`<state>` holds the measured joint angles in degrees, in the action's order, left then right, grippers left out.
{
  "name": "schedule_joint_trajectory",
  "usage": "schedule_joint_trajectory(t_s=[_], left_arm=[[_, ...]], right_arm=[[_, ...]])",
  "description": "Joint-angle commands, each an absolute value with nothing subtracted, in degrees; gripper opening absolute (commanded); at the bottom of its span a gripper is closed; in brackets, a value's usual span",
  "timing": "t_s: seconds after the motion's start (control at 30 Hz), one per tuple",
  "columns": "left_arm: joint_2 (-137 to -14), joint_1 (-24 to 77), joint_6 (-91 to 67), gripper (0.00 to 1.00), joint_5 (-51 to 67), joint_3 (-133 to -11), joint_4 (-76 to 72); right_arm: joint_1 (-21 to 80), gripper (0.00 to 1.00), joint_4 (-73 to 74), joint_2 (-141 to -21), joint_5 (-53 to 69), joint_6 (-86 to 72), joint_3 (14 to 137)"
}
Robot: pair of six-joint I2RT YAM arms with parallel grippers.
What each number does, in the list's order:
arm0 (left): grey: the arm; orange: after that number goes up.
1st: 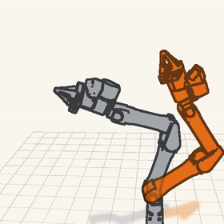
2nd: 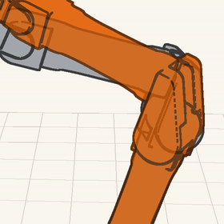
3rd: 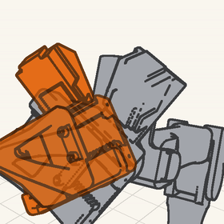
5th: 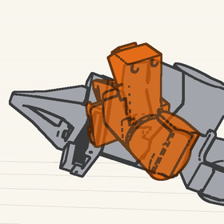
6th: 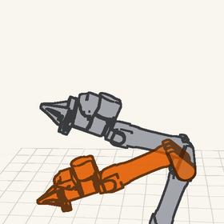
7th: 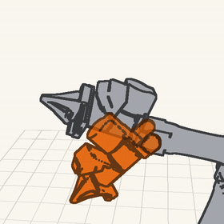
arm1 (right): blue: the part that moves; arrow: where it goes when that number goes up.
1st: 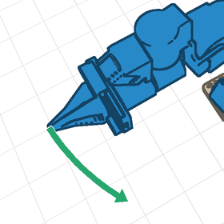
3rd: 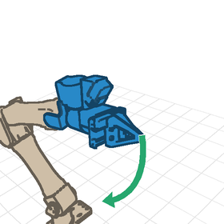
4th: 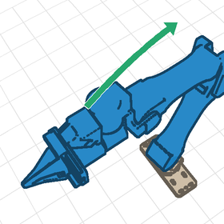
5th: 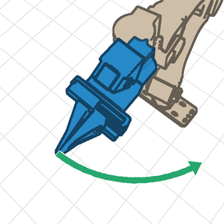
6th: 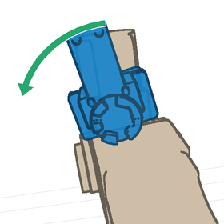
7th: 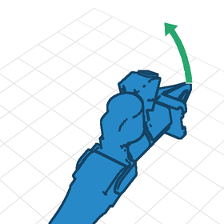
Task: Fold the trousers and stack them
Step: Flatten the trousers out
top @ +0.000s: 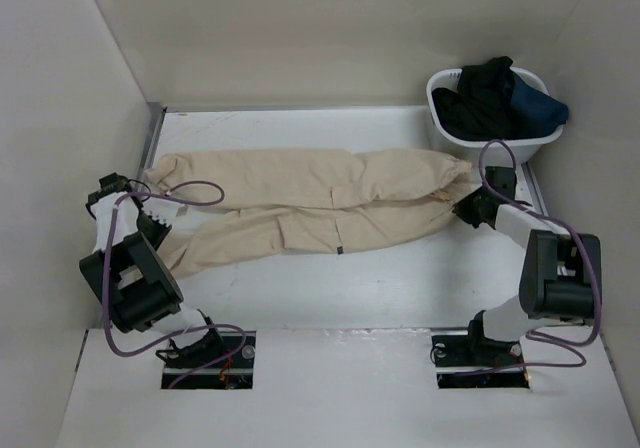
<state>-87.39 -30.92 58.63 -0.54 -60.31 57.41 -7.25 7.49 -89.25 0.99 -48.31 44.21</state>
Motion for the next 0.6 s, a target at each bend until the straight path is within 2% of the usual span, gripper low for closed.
schedule_joint_trajectory(t_s=[0.0,0.03,0.07,0.13,0.17,0.37,0.57], left_arm=[[-83.1,-31.4,60.9,0.08,4.3,-63.9,64.1],[-82.7,-31.0,61.9,0.21,5.8,-64.3,67.8],[-82.8,-30.0,62.7,0.44,7.0,-64.9,71.9],[-83.4,-27.4,63.3,0.69,7.3,-65.0,75.6],[-83.8,-25.3,63.3,1.0,5.0,-64.1,75.1],[-86.3,-22.3,63.0,1.0,-11.6,-57.4,58.8],[-89.2,-20.6,63.0,0.99,-13.3,-57.1,55.5]], right_arm=[[-8.0,0.0,8.3,-81.0,0.8,-45.0,43.8],[-8.2,0.0,9.2,-80.0,0.7,-44.1,44.1],[-8.3,0.0,9.9,-79.5,0.7,-43.2,44.5],[-8.0,0.0,10.8,-79.1,0.5,-41.8,45.3],[-7.9,0.01,11.1,-79.1,0.4,-41.4,45.6],[-7.8,0.01,10.7,-77.6,-0.1,-41.8,45.5],[-7.6,0.01,10.6,-75.5,-0.3,-42.5,44.4]])
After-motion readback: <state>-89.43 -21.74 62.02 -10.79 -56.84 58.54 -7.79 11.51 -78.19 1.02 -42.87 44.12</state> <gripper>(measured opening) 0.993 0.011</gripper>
